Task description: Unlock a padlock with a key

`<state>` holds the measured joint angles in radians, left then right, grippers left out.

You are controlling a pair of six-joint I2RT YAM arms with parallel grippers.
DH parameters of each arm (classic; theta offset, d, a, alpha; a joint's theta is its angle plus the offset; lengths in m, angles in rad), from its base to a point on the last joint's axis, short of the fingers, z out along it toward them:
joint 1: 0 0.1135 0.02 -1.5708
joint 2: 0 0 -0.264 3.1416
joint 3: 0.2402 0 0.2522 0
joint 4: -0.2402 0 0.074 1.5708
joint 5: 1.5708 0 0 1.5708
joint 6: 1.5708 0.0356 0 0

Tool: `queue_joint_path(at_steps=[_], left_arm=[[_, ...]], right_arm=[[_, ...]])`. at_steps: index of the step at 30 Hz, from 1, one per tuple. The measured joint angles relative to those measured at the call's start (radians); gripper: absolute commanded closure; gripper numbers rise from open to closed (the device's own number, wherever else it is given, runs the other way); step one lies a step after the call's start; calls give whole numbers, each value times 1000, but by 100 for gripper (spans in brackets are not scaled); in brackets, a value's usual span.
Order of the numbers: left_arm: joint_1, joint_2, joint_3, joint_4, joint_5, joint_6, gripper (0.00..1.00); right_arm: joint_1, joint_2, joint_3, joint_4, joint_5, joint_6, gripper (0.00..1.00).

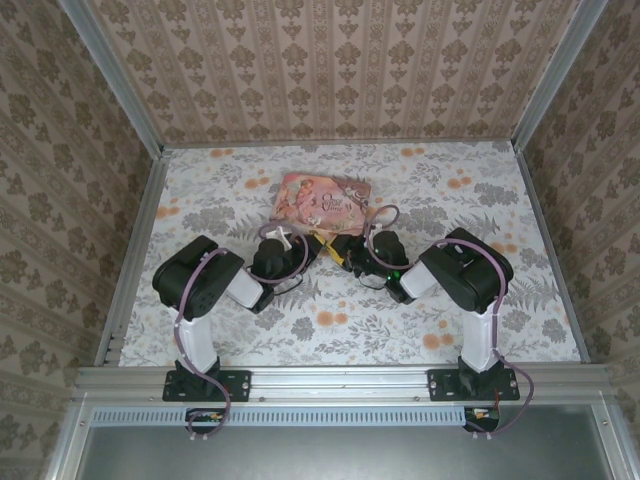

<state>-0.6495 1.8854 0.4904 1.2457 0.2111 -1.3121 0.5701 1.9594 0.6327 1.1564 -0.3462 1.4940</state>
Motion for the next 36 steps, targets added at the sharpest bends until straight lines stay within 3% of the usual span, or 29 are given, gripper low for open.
queue_joint_path(at_steps=[6, 13, 18, 26, 31, 36], left_arm=[[0, 0, -4, 14, 3, 0, 100], [0, 1, -6, 3, 32, 0, 100], [3, 1, -6, -13, 47, 0, 100], [4, -2, -4, -57, 66, 3, 100], [9, -31, 8, -124, 81, 11, 100], [10, -44, 22, -171, 88, 15, 100]], right_arm=[[-3, -54, -15, 3, -27, -23, 30], [-3, -182, -60, -98, -67, -117, 18], [-3, -287, -71, -266, -94, -214, 20], [12, -457, -72, -640, -72, -455, 34], [87, -503, -9, -896, 43, -674, 39], [184, -513, 24, -1028, 238, -889, 43]])
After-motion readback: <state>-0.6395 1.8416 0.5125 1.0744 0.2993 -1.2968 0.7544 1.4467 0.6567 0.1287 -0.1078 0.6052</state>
